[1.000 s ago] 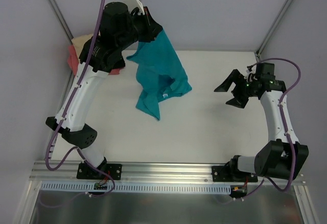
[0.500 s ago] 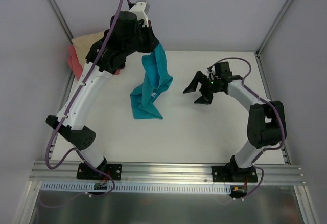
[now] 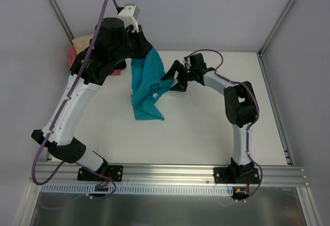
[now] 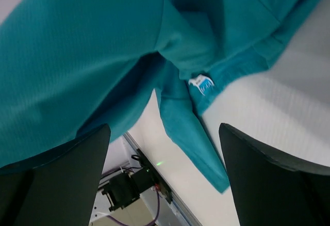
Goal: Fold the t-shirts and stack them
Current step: Flatten out the tshirt
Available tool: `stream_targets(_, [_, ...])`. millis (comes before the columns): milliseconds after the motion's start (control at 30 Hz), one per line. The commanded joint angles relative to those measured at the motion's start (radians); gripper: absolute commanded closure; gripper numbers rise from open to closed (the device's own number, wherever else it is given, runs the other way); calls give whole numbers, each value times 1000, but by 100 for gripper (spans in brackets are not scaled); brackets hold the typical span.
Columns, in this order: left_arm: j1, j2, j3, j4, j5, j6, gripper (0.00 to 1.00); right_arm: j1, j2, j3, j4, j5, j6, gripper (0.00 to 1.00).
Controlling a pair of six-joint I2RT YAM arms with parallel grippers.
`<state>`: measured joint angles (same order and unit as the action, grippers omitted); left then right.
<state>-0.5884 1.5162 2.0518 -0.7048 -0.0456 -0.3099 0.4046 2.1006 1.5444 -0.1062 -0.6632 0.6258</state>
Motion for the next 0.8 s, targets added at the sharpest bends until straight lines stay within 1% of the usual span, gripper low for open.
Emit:
stream_targets(0, [-2,-57,-28,-16,-10,-31,100,20,68,68,159,-23,109,9])
stream_targets(100, [-2,-80,-51,-25,-11,-37,100,36,111,117,191,-21,150,11])
stream_targets(200, [-2,-97,-55,-41,-22,-40,100,51,165,163,212,-21,178,19])
stream_targets(233, [-2,-99,-53,-47,-31,-41,100,56,186,171,220,-19,192,23])
stream_targets(267, [-2,-105,-47,-50,-34,-41,100,60,197,183,238,-18,198,31])
stream_targets(367, [-2,-110,-26,-65,-42,-41,100,69,228,198,263,-4,210,42])
stream_targets(400, [-2,-110,-18,-70,-43,-41,100,69,236,216,264,-4,212,52])
stream_targets(467, [-2,-108,1,-90,-51,-40,100,69,262,238,258,-1,210,58])
stream_targets(567, [-2,-119,1,-99,-65,-38,100,71,288,284,228,2,193,80])
stream_targets(600, [-4,-120,1,-99,-68,-37,100,71,291,292,223,2,189,97])
stream_targets(633, [-2,-123,1,-102,-71,-35,100,69,292,298,214,8,187,100])
stream_targets(767, [-2,-134,-5,-110,-86,-23,100,69,265,293,142,30,121,100])
